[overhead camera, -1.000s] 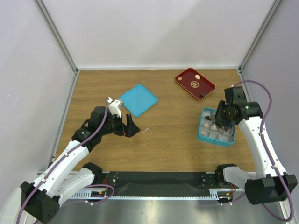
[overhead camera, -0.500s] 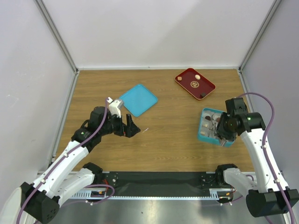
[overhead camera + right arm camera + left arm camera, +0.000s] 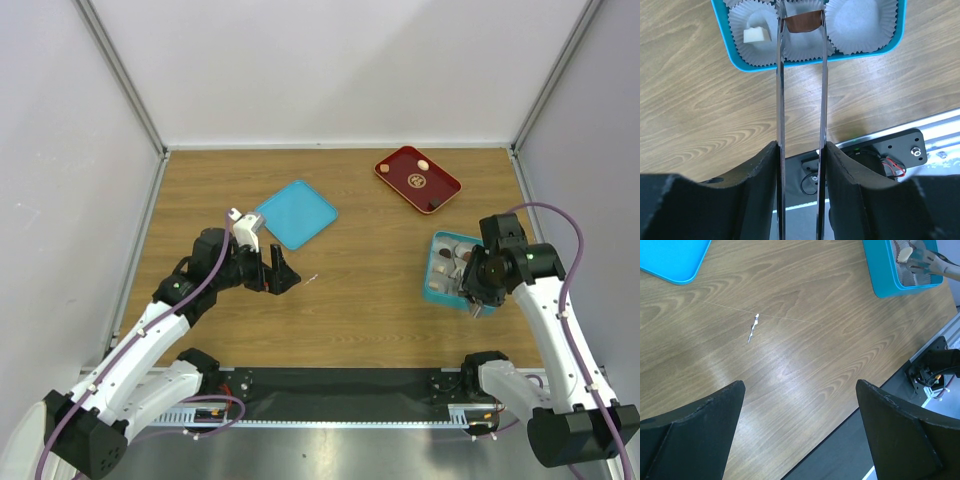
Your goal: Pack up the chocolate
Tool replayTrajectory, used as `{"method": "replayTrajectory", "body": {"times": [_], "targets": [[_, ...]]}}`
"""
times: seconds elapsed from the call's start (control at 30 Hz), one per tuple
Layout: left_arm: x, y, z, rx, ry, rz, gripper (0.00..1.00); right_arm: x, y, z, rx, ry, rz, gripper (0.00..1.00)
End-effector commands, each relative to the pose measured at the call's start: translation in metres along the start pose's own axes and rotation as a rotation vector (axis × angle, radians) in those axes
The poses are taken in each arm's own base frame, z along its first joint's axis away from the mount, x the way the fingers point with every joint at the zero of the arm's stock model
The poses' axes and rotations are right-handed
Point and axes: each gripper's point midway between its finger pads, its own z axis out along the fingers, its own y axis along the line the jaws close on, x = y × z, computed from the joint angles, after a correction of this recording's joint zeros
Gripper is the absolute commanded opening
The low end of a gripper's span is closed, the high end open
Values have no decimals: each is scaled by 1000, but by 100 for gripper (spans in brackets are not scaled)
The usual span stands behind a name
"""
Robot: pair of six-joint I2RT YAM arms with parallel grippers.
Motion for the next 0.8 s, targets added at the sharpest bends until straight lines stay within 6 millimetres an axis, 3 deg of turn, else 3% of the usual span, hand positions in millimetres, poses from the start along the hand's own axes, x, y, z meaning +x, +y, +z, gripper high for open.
{"method": "replayTrajectory", "body": {"times": [0.0, 0.6, 0.73, 0.77], "targets": [[-17, -8, -5, 28, -55, 33, 100, -4, 2, 2, 5, -18, 9, 46], [-18, -8, -6, 29, -58, 34, 100, -4, 0, 4, 48, -18, -6, 50], [-16, -8, -6, 26, -54, 32, 100, -9, 2, -3, 40, -23, -12, 50], [-17, -7, -6, 25, -56, 34, 100, -18, 7, -11, 24, -49, -8, 50]]}}
